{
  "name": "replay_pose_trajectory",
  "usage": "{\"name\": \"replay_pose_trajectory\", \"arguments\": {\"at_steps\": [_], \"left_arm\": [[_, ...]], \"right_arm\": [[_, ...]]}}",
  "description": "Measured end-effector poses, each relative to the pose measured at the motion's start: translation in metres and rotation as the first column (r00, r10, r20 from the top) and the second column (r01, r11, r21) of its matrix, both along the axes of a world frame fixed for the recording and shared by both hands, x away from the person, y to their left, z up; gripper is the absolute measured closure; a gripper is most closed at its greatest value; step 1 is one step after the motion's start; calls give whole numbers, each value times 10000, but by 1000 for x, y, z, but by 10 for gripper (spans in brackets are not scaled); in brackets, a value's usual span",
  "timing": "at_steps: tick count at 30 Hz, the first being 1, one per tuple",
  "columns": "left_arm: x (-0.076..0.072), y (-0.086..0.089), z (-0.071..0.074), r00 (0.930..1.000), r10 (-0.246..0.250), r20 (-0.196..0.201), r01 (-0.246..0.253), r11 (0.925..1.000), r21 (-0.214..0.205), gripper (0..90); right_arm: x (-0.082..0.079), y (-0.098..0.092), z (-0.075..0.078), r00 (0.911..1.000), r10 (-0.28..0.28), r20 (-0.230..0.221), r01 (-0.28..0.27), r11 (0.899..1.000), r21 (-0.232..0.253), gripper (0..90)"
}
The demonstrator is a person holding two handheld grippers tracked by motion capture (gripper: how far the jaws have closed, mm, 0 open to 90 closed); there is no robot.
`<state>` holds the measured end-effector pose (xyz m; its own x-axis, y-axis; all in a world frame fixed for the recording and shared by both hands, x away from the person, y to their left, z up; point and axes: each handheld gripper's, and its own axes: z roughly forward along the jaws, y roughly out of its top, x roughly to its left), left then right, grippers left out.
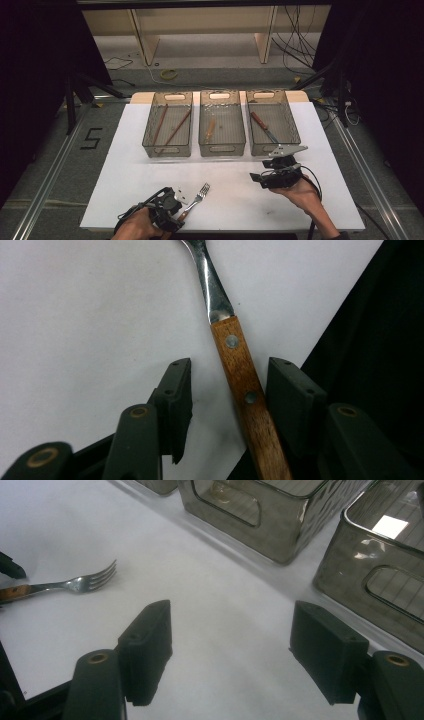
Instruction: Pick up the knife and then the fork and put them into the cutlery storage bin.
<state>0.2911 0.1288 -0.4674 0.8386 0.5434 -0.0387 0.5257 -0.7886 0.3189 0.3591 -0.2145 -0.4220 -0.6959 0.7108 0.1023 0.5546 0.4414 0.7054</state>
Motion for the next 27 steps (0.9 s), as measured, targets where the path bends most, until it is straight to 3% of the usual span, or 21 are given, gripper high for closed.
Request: {"name": "replay_pose_trajectory", "arguments": {"at_steps": [8,18,27], "left_arm": [[1,0,1,9999,134,-25,-134,9996,255,705],[4,3,1,9992,372,-171,-371,9993,73,756],[3,2,2,9997,250,6,-250,9996,127,761]], "right_arm": [[0,0,0,10000,-25,-31,25,10000,30,340],[0,0,0,10000,3,-39,-3,10000,61,341],[0,0,0,10000,28,-2,-28,10000,89,342]]}}
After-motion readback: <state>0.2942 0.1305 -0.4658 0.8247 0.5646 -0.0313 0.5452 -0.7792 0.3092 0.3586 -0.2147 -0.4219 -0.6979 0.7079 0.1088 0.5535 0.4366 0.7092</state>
